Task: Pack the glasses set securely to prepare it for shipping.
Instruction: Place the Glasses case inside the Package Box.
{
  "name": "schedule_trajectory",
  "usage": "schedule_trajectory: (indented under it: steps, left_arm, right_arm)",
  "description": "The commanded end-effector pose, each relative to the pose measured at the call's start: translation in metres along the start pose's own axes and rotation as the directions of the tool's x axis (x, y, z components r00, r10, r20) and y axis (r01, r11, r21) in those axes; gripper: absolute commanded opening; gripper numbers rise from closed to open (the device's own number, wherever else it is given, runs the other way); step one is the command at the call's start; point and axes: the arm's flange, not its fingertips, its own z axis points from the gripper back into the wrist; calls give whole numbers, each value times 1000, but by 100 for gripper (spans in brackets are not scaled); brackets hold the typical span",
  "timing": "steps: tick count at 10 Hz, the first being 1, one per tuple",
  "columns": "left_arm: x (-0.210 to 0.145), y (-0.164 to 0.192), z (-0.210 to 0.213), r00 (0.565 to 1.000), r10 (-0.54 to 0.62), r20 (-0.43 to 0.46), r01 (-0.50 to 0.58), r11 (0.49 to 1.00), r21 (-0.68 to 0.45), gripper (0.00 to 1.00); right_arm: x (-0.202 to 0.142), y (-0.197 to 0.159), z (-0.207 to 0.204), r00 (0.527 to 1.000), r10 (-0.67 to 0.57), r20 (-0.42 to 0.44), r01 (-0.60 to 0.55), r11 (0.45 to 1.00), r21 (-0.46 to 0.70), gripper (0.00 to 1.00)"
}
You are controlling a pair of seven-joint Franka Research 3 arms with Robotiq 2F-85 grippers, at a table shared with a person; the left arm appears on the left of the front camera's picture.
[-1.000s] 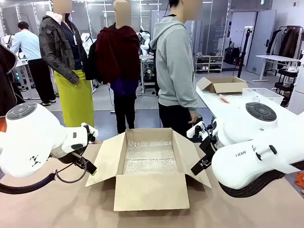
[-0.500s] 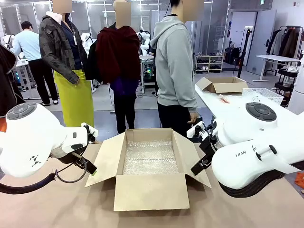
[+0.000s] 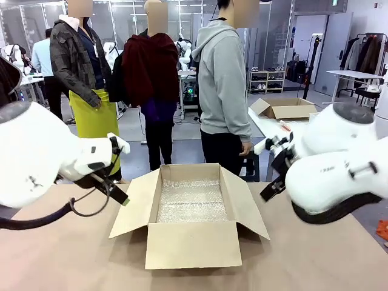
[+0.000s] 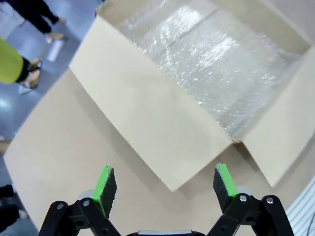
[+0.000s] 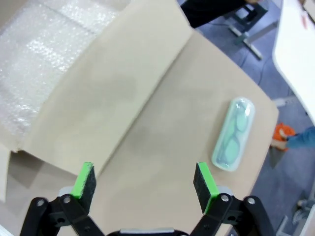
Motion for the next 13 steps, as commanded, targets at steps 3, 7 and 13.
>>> schedule_trajectory:
  steps: [3, 7, 13]
  left_arm:
    - [-14, 6, 117, 974, -220, 60, 225, 970, -91, 100]
    - [-33, -3, 165, 961, -238, 143, 255, 960, -116, 100]
    - [-22, 0, 173, 963, -228, 143, 242, 965, -97, 100]
  right_arm:
    - [11, -86, 11, 980, -181, -82, 181, 983, -9, 100]
    - [6, -150, -40, 960, -243, -141, 244, 970, -8, 100]
    - [1, -151, -53, 945, -291, -151, 290, 957, -29, 100]
